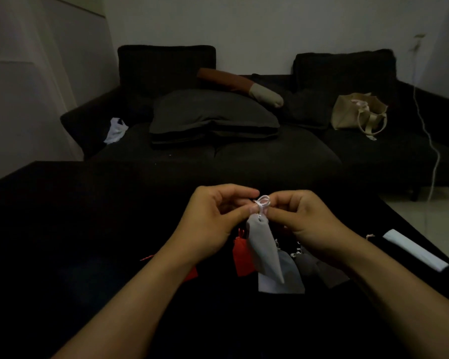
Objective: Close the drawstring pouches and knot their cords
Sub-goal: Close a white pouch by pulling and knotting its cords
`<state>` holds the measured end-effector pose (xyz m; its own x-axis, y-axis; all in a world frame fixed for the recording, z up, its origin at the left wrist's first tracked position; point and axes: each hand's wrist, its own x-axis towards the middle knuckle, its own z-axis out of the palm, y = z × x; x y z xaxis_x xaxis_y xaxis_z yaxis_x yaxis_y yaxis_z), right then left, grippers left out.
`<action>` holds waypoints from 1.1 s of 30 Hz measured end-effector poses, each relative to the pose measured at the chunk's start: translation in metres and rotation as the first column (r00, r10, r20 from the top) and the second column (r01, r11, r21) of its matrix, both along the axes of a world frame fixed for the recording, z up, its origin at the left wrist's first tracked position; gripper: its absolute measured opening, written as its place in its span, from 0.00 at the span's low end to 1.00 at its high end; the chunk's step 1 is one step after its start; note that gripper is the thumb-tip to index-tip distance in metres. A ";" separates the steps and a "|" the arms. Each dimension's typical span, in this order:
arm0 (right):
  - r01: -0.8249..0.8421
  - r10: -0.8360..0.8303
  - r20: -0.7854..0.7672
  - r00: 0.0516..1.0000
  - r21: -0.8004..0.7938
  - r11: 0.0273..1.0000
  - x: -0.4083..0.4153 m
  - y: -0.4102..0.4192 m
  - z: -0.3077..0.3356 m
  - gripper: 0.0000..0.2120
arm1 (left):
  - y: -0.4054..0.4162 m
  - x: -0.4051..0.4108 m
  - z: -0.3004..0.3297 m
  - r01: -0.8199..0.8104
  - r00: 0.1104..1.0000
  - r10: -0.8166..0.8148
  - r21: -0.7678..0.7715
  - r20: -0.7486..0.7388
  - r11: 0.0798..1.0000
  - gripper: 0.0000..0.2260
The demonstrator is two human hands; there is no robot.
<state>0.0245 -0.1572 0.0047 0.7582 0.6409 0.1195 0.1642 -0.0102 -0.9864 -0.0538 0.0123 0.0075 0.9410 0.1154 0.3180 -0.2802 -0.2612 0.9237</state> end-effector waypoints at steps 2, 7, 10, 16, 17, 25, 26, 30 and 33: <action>-0.019 0.018 -0.043 0.999 -0.008 1.000 0.000 -0.001 0.001 0.10 | -0.002 0.000 -0.001 -0.056 0.998 0.056 0.009 0.010 0.998 0.08; 0.014 -0.014 -0.037 0.999 -0.007 1.000 -0.002 0.002 0.000 0.09 | -0.007 -0.001 -0.005 -0.174 0.985 0.173 0.088 0.020 0.981 0.05; 0.031 -0.029 -0.093 0.995 0.022 0.999 -0.003 0.005 -0.001 0.08 | -0.010 0.000 -0.007 -0.277 0.960 0.266 0.162 0.089 0.947 0.05; 0.069 -0.053 -0.179 0.982 0.084 0.994 -0.008 0.012 -0.004 0.08 | -0.013 0.001 -0.011 -0.399 0.907 0.327 0.294 0.265 0.869 0.05; 0.090 -0.072 -0.190 0.979 0.088 0.992 -0.008 0.013 -0.004 0.07 | -0.013 0.001 -0.011 -0.402 0.905 0.324 0.302 0.277 0.864 0.06; -0.059 0.067 -0.200 0.978 0.048 0.997 0.000 0.007 -0.004 0.08 | 0.003 0.004 -0.005 -0.137 0.990 0.136 0.036 0.025 0.990 0.07; -0.087 0.094 -0.206 0.974 0.043 0.995 0.001 0.006 -0.004 0.09 | 0.003 0.005 -0.006 -0.140 0.990 0.139 0.006 0.027 0.990 0.07; -0.129 0.142 -0.246 0.959 0.069 0.989 0.002 0.005 -0.006 0.10 | 0.003 0.007 -0.008 -0.140 0.987 0.144 -0.057 0.066 0.989 0.07; -0.141 0.156 -0.308 0.938 0.071 0.987 0.000 0.006 -0.005 0.13 | 0.004 0.006 -0.009 -0.184 0.974 0.169 0.086 0.151 0.979 0.08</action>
<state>0.0248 -0.1513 -0.0002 0.6590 0.7484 -0.0748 -0.1555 0.0383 -0.9871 -0.0478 0.0163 -0.0019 0.8527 0.2370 0.4656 -0.3484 -0.4062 0.8447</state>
